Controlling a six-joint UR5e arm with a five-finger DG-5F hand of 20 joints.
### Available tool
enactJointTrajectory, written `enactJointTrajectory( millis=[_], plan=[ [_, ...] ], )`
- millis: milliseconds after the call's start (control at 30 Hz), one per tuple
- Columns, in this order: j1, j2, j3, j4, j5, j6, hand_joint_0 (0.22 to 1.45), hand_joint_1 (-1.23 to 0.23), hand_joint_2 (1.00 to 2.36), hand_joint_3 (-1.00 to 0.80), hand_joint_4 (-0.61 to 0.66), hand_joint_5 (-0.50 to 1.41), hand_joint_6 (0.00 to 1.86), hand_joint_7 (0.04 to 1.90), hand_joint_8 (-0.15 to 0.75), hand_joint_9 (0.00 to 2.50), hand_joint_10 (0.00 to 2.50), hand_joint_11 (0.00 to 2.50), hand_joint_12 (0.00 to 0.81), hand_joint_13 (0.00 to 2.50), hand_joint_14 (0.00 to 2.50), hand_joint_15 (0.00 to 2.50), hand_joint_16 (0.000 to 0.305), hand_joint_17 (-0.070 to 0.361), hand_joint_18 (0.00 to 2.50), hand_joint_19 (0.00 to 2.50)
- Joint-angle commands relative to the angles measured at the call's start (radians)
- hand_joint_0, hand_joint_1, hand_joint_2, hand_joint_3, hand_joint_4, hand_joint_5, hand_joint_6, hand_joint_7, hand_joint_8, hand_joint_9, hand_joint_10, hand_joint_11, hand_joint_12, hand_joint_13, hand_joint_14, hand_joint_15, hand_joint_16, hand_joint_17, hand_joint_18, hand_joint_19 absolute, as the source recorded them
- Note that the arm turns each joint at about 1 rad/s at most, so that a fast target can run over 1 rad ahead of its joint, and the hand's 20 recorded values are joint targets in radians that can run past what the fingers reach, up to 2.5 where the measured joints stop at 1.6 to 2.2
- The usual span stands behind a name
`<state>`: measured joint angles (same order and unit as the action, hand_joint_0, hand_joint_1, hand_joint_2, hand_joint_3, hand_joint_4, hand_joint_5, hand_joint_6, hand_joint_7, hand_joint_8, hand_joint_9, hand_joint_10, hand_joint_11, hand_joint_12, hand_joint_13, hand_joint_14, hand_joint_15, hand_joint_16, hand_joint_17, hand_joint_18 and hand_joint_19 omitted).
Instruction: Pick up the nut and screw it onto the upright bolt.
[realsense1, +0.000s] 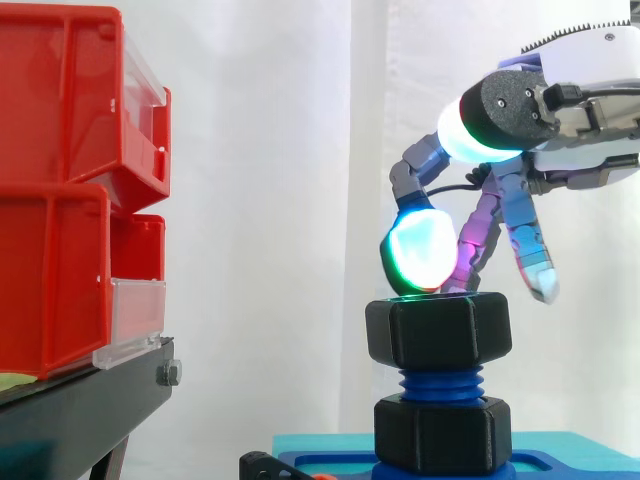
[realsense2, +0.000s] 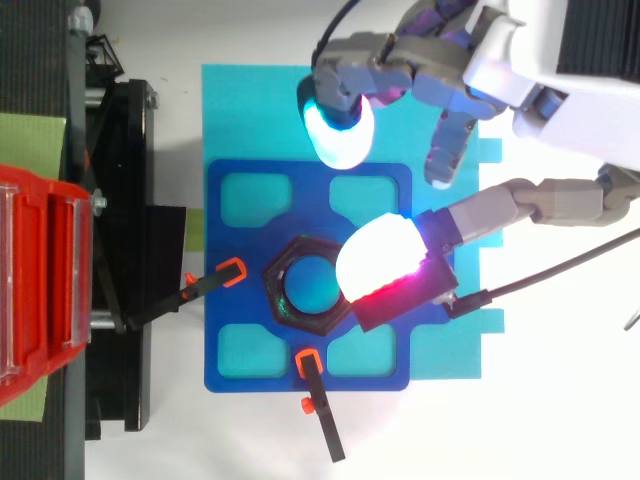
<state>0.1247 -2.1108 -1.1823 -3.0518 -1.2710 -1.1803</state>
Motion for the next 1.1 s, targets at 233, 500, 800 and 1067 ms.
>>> enactJointTrajectory(
  millis=[233,500,800,1067],
  plan=[
    [0.004,-0.002,0.016,0.125,-0.054,-0.012,0.41,-0.32,1.0,-0.5,0.21,-0.11,0.5,0.86,0.281,1.1,0.01,0.12,0.36,0.66,0.0,0.05,0.046,0.103,0.52,0.28],
    [0.029,-0.005,-0.034,0.214,-0.051,-0.035,0.41,-0.35,1.0,-0.5,0.16,-0.16,0.5,0.72,0.259,0.73,0.0,0.0,0.38,0.44,0.0,0.0,0.051,0.114,0.24,0.19],
    [0.058,-0.006,-0.117,0.366,-0.047,-0.035,0.38,-0.38,1.0,-0.5,0.12,-0.2,0.5,0.63,0.236,0.35,0.0,0.0,0.38,0.01,0.0,0.0,0.055,0.123,0.0,0.0],
    [0.072,-0.006,-0.151,0.378,-0.05,-0.033,0.37,-0.44,1.0,-0.5,0.08,-0.23,0.5,0.58,0.21,0.15,0.0,0.0,0.379,0.0,0.0,0.0,0.057,0.128,0.0,0.0]
  ],
)
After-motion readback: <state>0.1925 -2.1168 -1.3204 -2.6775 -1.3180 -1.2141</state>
